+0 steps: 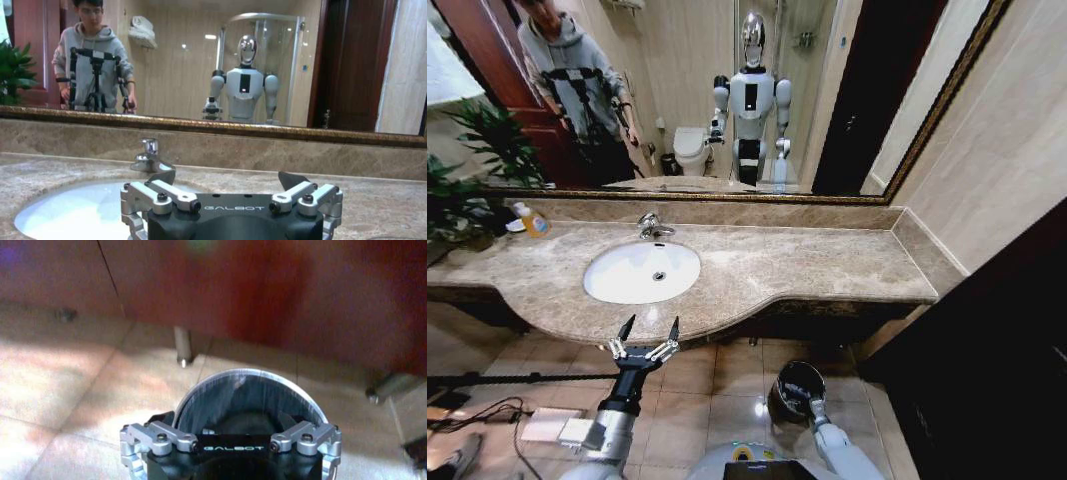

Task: Pick up the trash from the sink and place it in the trash bin.

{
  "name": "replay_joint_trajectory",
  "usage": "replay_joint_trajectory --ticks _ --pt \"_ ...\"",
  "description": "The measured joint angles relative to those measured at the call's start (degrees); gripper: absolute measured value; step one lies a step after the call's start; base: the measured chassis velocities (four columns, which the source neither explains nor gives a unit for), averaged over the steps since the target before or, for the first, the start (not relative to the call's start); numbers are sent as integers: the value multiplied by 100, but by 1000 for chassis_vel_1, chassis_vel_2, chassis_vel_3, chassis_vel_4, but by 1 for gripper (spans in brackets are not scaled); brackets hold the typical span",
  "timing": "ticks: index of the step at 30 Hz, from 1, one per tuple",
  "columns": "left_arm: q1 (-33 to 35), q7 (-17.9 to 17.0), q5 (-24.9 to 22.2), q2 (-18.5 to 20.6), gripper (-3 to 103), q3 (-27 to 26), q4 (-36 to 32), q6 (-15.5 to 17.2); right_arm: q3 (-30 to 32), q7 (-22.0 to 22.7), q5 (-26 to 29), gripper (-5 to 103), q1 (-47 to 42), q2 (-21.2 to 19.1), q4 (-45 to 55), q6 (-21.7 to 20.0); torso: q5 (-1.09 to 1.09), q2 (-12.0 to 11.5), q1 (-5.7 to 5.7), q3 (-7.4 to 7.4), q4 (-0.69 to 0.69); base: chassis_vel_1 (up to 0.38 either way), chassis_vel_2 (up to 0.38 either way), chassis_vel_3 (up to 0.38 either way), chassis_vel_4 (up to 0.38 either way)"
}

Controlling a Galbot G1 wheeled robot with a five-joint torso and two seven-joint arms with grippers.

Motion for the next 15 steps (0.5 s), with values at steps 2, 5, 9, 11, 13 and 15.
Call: replay_joint_trajectory --ticks 2,5,9,11,13,15 --pt "0 -2 0 0 100 0 0 0 19 -2 83 100 -150 -23 284 -20 0 0 0 0 0 0 0 0 0" --pt "0 -1 0 0 100 0 0 0 163 122 196 100 -691 -125 1249 60 1 0 -1 0 -1 0 0 0 0" --pt "0 -1 0 0 100 0 0 0 227 311 600 100 -1086 -296 2068 82 -2 0 -1 0 0 0 0 0 0" --pt "0 0 0 0 100 0 0 0 321 428 1193 100 -1508 -368 2982 -151 1 1 0 0 -2 0 0 0 0" --pt "0 0 1 0 100 0 -1 0 364 464 1307 100 -1623 -380 3265 -192 1 0 0 0 0 0 0 0 0" --pt "0 -1 0 0 100 0 0 0 573 610 1477 100 -2043 -318 4314 -257 -1 1 0 0 -1 0 0 0 0"
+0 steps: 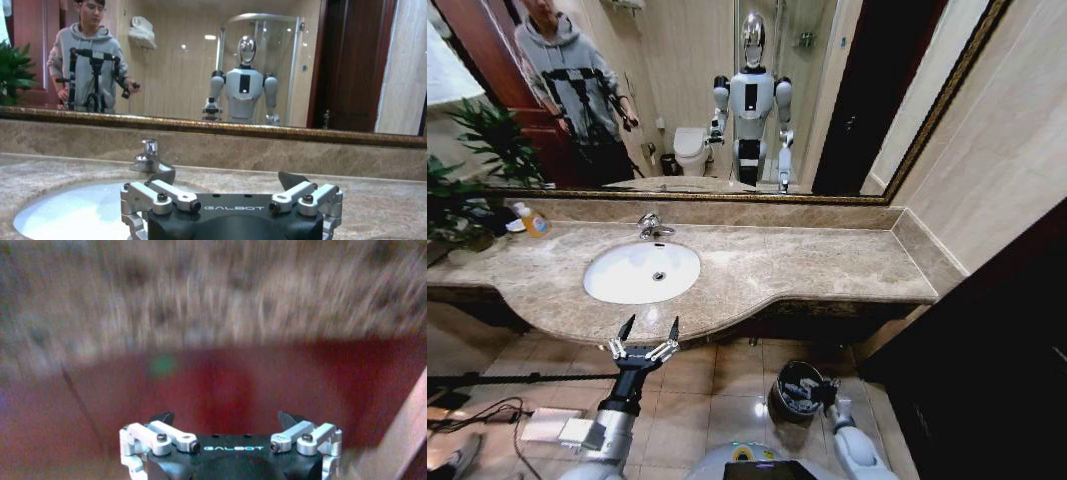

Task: Pick up the trash from the sink and place it in the trash bin.

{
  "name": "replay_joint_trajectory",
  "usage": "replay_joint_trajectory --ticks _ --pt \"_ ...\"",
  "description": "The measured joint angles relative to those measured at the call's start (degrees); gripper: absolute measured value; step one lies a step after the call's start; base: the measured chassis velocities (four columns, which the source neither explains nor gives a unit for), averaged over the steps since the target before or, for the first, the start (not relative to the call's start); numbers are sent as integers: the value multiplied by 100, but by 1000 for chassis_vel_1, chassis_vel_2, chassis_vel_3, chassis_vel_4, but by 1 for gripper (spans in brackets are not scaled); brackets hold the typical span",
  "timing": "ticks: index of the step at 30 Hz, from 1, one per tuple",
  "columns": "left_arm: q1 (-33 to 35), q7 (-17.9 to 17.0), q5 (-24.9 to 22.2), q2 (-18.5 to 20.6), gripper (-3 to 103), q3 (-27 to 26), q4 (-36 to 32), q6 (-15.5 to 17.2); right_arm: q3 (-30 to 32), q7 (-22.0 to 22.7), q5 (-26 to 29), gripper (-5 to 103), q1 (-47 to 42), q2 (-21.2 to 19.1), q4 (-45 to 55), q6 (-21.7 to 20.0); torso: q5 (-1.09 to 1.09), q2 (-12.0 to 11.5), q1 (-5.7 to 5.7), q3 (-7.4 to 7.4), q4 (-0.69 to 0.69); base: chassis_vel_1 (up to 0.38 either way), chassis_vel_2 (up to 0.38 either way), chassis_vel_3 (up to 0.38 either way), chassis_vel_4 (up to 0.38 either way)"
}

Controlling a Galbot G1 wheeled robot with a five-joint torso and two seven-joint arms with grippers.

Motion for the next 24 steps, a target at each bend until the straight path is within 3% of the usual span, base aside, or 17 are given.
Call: replay_joint_trajectory --ticks 9,12,16,24 --pt "-1 1 0 0 100 0 0 0 307 95 -87 100 -1070 345 2522 -82 0 0 0 -1 1 0 0 0 0" --pt "0 1 0 0 100 0 0 0 347 94 -160 100 -1230 413 2903 -107 -1 0 0 0 0 0 0 0 0" --pt "0 1 0 0 100 0 0 0 456 60 -908 100 -1457 578 3715 -18 0 0 0 0 0 0 0 0 0" --pt "0 1 0 0 100 0 0 0 439 46 -1178 100 -1386 630 4387 -274 1 0 0 0 0 0 0 0 0"
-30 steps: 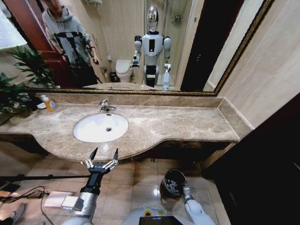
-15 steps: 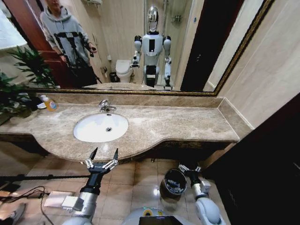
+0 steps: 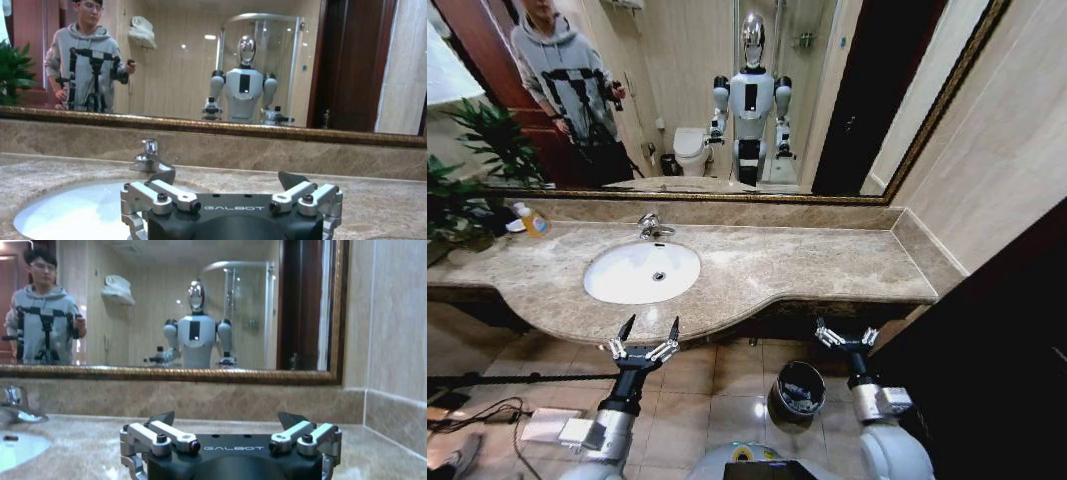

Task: Pick up the trash from the sink and place it in the trash bin.

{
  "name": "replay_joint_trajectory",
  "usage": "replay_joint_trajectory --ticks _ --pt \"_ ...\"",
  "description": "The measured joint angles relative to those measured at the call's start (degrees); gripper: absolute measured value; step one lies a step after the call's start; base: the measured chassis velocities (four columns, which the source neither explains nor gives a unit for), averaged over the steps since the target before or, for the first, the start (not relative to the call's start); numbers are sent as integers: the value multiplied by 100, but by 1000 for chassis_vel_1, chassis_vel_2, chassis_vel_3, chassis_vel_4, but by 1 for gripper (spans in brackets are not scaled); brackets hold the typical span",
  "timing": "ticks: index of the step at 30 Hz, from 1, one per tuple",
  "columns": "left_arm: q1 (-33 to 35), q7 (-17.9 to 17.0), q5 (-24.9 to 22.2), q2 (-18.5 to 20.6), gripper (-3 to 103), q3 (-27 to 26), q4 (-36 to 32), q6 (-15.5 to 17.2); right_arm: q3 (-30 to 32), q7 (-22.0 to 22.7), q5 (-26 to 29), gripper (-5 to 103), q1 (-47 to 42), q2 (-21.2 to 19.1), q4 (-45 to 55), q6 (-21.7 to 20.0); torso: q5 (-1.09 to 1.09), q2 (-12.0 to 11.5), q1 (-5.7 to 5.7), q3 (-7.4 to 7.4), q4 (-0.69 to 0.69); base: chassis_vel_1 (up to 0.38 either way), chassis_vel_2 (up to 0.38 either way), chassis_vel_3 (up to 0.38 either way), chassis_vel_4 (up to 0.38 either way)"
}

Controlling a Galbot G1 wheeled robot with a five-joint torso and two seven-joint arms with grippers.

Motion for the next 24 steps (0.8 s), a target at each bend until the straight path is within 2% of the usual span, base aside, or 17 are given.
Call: replay_joint_trajectory --ticks 9,24 --pt "0 0 0 0 100 0 0 0 67 -224 121 100 50 -97 460 -392 0 0 0 0 0 0 0 0 0" --pt "0 0 0 0 100 0 0 0 166 -415 157 100 -77 -90 320 -397 0 0 0 0 0 0 0 0 0"
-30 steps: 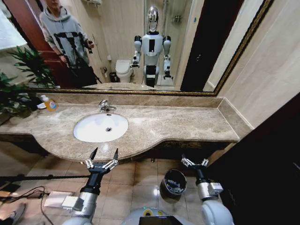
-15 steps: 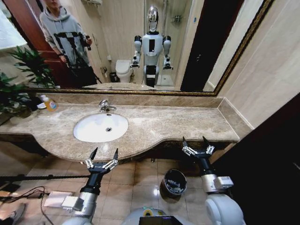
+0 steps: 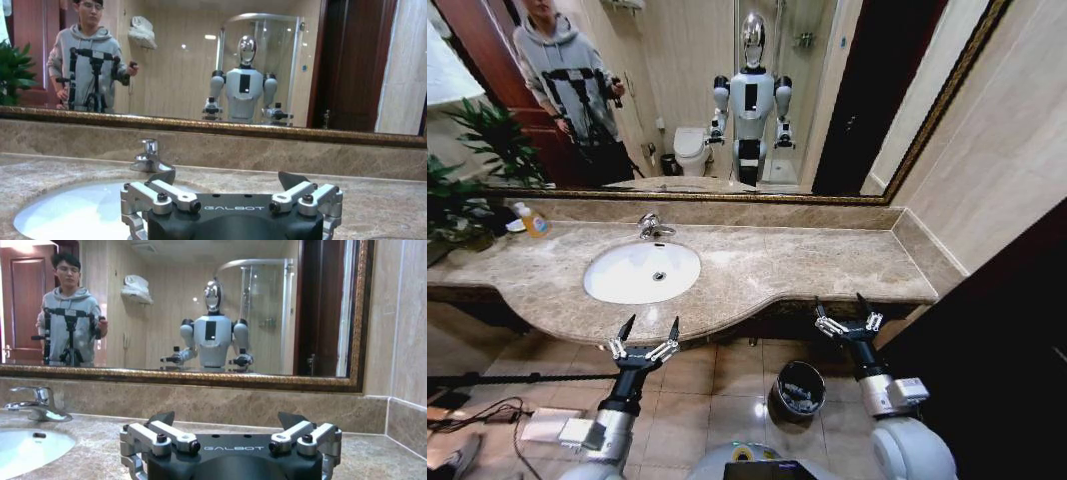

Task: Pick up the trash from the sink and place it in the trash bin.

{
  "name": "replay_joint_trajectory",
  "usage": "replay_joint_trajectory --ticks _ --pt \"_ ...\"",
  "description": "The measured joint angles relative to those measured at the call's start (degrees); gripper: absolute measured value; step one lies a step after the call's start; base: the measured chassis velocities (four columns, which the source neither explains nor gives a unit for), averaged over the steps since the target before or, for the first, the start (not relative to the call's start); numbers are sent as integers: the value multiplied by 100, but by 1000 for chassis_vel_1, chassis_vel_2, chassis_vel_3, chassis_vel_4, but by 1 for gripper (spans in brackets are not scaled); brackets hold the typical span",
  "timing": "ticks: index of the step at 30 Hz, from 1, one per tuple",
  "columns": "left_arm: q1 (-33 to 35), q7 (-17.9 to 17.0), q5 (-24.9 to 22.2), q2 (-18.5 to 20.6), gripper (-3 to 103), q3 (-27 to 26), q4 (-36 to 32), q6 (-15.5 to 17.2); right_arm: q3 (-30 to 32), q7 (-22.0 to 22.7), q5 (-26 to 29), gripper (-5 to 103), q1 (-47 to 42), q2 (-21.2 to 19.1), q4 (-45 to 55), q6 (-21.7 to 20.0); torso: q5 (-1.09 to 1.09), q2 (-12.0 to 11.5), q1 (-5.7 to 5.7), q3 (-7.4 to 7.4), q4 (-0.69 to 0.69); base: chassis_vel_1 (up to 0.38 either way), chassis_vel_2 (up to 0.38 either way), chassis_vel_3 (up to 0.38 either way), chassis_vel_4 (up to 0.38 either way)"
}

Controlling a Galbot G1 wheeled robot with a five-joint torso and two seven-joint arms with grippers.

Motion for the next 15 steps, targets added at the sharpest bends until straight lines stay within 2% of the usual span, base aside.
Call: replay_joint_trajectory --ticks 15 --pt "0 0 0 0 100 0 0 0 -1 0 6 100 3 0 -18 9 0 0 0 0 0 0 0 0 0"
